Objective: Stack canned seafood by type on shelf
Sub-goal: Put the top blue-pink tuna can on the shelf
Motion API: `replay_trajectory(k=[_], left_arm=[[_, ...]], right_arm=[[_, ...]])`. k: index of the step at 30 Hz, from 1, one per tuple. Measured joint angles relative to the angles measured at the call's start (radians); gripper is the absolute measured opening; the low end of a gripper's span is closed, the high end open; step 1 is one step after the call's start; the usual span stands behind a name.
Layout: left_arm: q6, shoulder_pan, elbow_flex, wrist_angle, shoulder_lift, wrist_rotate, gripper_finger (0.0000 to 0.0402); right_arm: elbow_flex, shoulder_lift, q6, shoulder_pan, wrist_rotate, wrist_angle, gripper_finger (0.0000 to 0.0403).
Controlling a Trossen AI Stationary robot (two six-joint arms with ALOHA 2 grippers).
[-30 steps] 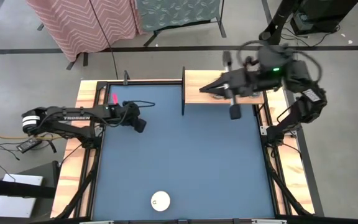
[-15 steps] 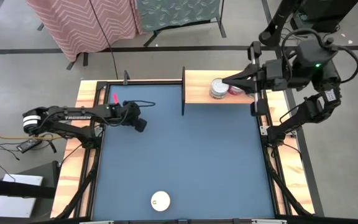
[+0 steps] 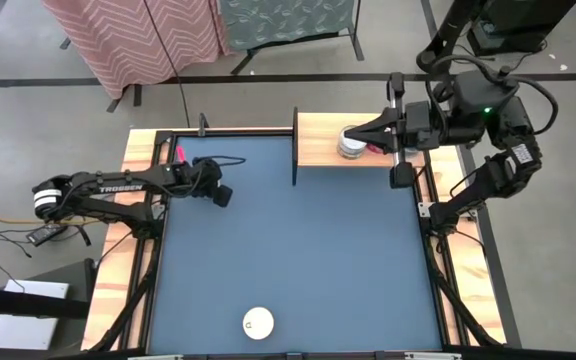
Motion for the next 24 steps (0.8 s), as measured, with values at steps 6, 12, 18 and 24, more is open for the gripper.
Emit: replay_trajectory(k=[6, 12, 18, 24], left_arm=[[0.029, 0.015, 0.000, -0.006, 0.000, 0.019, 0.0004], [0.044, 0.020, -0.003, -0.003, 0.000, 0.041, 0.0004], [0.009, 0.020, -0.064, 0.060, -0.001, 0.076, 0.0004], [-0.047, 0.018, -0.130, 0.185, -0.003, 0.135, 0.0004]], right_arm=[[0.000, 0.002, -0.002, 0.000, 0.000, -0.001, 0.0005], [0.000, 0.002, -0.003, 0.000, 0.000, -0.001, 0.0005], [0.000, 0.002, -0.016, 0.000, 0.000, -0.001, 0.0006], [0.000, 0.002, -0.021, 0.000, 0.000, -0.001, 0.0006]])
